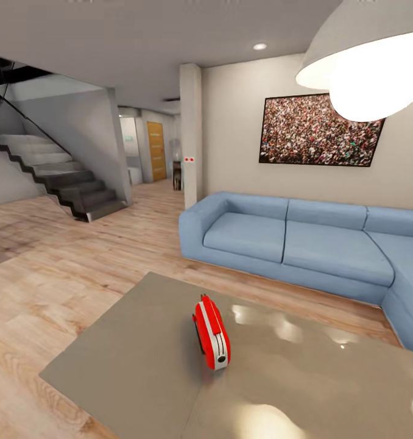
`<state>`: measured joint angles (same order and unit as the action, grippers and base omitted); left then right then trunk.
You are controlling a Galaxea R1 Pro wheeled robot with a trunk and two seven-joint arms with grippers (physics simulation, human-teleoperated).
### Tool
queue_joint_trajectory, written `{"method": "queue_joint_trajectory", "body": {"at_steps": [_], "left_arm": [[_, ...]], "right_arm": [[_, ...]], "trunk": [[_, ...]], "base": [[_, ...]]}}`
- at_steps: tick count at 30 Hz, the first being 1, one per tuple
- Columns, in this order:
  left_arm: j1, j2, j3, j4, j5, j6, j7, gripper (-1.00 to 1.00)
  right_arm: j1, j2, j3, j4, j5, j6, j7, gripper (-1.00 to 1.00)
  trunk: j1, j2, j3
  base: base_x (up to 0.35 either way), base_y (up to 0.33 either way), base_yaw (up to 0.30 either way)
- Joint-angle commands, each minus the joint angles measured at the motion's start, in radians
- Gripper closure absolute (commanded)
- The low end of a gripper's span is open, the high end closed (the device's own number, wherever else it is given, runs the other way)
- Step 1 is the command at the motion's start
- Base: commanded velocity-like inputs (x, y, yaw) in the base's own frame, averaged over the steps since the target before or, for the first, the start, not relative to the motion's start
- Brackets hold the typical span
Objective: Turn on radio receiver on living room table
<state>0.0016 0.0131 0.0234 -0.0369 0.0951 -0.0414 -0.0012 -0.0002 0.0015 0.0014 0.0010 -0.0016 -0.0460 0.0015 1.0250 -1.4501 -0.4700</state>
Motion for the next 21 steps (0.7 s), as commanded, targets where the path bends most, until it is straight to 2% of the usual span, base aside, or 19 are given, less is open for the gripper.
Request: {"method": "queue_joint_trajectory", "body": {"at_steps": [1, 13, 21], "left_arm": [[0.000, 0.000, 0.000, 0.000, 0.000, 0.000, 0.000, -1.00], [0.000, 0.000, 0.000, 0.000, 0.000, 0.000, 0.000, -1.00], [0.000, 0.001, 0.002, 0.000, 0.001, 0.000, 0.003, -1.00]], "right_arm": [[0.000, 0.000, 0.000, 0.000, 0.000, 0.000, 0.000, -1.00], [0.000, 0.000, -0.002, 0.000, 0.000, 0.000, 0.000, -1.00], [-0.001, 0.000, -0.001, 0.000, 0.000, 0.000, 0.000, -1.00]], "trunk": [[0.000, 0.000, 0.000], [0.000, 0.000, 0.000], [0.000, 0.000, 0.000]], "base": [[0.119, 0.251, 0.000], [0.128, 0.303, 0.000], [0.017, 0.038, 0.000]]}}
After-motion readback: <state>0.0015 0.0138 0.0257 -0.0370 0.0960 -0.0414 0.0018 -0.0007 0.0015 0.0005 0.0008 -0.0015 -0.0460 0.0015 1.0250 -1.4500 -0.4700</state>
